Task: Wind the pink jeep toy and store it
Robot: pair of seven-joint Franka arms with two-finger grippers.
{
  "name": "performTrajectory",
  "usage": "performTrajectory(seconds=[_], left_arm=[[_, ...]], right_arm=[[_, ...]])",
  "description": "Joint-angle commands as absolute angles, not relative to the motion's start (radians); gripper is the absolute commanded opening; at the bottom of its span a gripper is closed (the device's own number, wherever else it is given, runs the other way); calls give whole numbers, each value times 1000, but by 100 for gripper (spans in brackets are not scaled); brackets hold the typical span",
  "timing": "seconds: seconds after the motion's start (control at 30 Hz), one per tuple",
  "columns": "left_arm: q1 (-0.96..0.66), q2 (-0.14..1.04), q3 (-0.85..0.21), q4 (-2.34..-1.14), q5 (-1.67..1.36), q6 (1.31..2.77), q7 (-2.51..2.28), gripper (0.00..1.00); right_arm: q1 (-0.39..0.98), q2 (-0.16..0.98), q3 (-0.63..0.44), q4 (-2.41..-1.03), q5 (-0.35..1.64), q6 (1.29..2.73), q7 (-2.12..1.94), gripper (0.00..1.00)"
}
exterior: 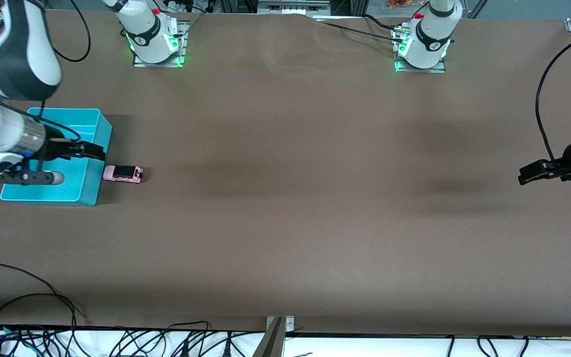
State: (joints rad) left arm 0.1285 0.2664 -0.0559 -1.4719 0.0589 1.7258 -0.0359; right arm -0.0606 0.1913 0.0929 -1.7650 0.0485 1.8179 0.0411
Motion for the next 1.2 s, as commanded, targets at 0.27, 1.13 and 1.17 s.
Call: performTrajectory(seconds=[0.27, 1.13, 1.17], left_arm=[[138, 245, -58, -1491, 37, 1721, -17, 100], [138, 245, -58, -1493, 35, 1721, -17, 100], [138, 245, -58, -1491, 37, 1720, -17, 100]], right_arm=[[-60, 132, 101, -2040, 67, 2120, 54, 100], [-74, 172, 84, -2292, 66, 2431, 196, 100], [-74, 172, 84, -2296, 64, 2439, 230, 100]])
